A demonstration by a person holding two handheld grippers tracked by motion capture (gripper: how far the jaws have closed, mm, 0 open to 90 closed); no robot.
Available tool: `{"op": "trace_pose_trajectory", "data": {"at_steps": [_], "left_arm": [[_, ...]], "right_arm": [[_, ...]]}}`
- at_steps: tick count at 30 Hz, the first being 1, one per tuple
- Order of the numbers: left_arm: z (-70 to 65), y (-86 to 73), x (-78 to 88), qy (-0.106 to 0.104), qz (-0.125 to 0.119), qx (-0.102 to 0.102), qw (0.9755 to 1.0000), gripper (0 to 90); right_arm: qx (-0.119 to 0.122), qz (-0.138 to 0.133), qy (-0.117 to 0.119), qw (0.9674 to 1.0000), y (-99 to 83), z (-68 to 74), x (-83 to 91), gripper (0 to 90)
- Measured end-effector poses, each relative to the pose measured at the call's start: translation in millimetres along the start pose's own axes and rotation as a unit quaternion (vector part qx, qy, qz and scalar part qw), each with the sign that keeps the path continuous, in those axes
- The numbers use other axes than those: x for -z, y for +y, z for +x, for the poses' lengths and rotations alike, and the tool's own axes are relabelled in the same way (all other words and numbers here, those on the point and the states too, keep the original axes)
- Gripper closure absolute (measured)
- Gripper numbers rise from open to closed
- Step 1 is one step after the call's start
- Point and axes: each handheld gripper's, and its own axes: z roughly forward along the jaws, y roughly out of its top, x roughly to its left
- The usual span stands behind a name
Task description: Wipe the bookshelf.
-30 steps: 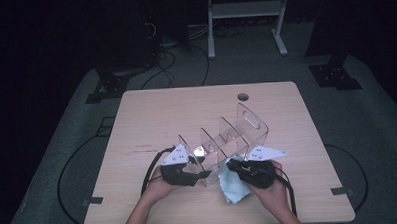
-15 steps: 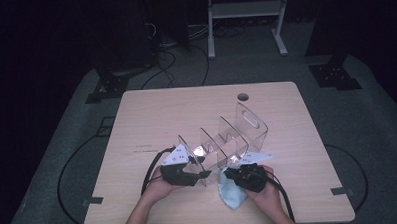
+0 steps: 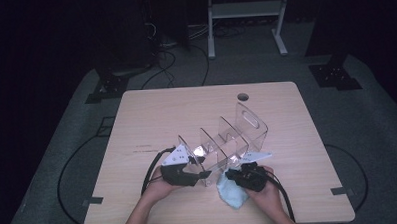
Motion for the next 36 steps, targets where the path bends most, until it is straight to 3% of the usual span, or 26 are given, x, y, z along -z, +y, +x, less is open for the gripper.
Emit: {"op": "trace_pose_trajectory", "data": {"at_steps": [5,8,12,14,15,20,27,32,36], "left_arm": [[0.3,0.0,-0.2,-0.001,0.000,-0.001,1.0000,46.0],[0.0,0.0,-0.5,-0.001,-0.001,0.000,1.0000,45.9],[-0.1,0.1,-0.5,-0.001,0.000,0.000,1.0000,45.9],[-0.1,0.1,-0.4,-0.002,0.000,-0.001,1.0000,46.0],[-0.2,0.1,-0.4,-0.002,0.000,-0.001,1.0000,46.0],[-0.3,0.1,-0.4,-0.002,0.000,-0.001,1.0000,46.0],[-0.8,0.7,-0.6,0.000,0.000,0.003,1.0000,45.9],[-3.8,1.2,-0.9,0.004,0.004,0.002,1.0000,45.8],[-3.3,2.1,-0.8,0.002,0.005,0.004,1.0000,45.8]], "right_arm": [[0.019,-0.048,-0.007,0.9986,9.9,8.3,19.1,82.5],[0.014,-0.038,-0.004,0.9992,6.9,5.5,14.4,82.6],[-0.001,0.000,0.002,1.0000,-0.8,-0.6,-0.7,82.5],[-0.011,0.000,0.009,0.9999,-0.6,-2.5,-0.1,82.4],[-0.005,-0.006,0.007,0.9999,0.0,-2.2,2.2,82.5],[0.000,-0.024,0.002,0.9997,1.4,-0.3,22.1,82.5],[-0.009,-0.077,-0.026,0.9967,6.2,-18.8,71.2,82.6],[-0.013,-0.110,-0.047,0.9928,30.7,-39.3,96.5,82.7],[0.001,-0.102,-0.050,0.9935,59.4,-48.6,96.0,82.7]]}}
